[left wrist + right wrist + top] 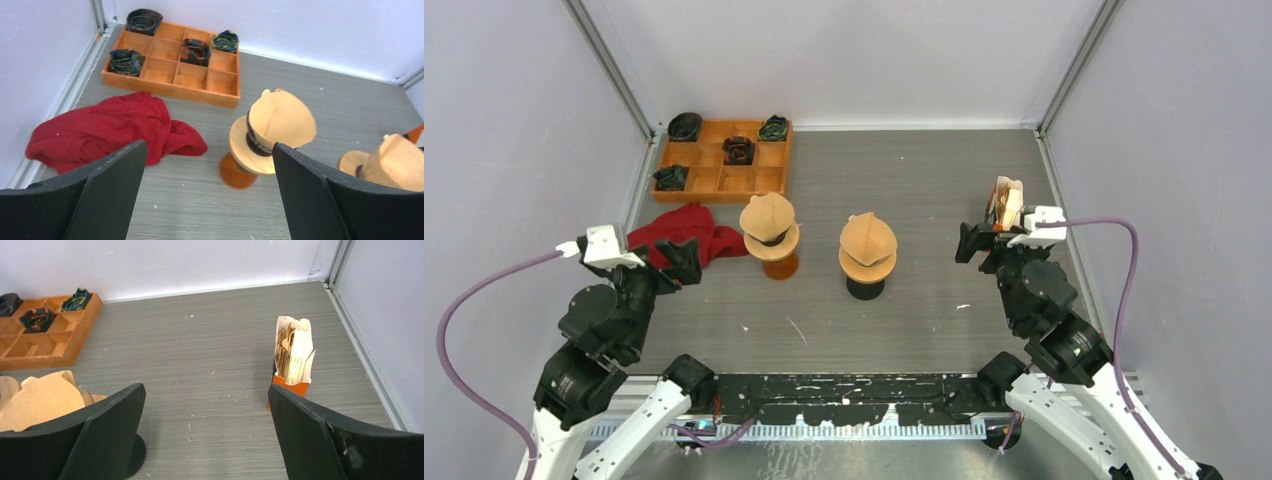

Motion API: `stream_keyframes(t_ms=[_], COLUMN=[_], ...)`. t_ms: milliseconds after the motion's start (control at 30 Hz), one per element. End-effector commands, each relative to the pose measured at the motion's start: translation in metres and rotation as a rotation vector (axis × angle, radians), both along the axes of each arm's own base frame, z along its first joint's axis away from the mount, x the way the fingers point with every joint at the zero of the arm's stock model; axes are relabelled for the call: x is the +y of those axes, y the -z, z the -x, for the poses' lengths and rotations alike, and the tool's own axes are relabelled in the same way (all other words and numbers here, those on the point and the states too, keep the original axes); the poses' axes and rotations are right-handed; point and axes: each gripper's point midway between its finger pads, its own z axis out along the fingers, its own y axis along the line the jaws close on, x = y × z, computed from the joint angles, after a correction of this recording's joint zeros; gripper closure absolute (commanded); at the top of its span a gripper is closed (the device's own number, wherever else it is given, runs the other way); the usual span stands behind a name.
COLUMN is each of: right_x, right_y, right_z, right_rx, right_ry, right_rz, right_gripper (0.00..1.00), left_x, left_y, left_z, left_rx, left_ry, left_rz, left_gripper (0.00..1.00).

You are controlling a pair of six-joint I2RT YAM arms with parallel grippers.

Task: Place the coffee filter in the dripper
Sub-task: Reset both arms

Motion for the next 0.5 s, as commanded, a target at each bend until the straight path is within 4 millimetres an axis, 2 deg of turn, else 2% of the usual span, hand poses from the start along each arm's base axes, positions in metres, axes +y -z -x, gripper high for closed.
stream_keyframes(t_ms=[0,167,467], right_x=[-0.012,-0.017,-0.019], right_y=[-0.022,-0.027,-0.030], right_z=[0.004,0.009,0.012], right_rx=[-0.121,-0.155,-0.169], right_ry=[0.044,0.049,0.048], right_rz=[-0.073,-0.082,-0.082], right_gripper=[0.00,0.00,0.00], left_x=[0.014,0.011,0.017], left_y=[0.010,0.019,0.029], left_z=[-0.001,-0.003,-0.002], left_rx=[-0.037,-0.046,-0.016], left_ry=[-0.066,-0.057,-0.088], left_rz=[-0.034,-0.021,-0.046], left_gripper=[0.01,0.01,0.01])
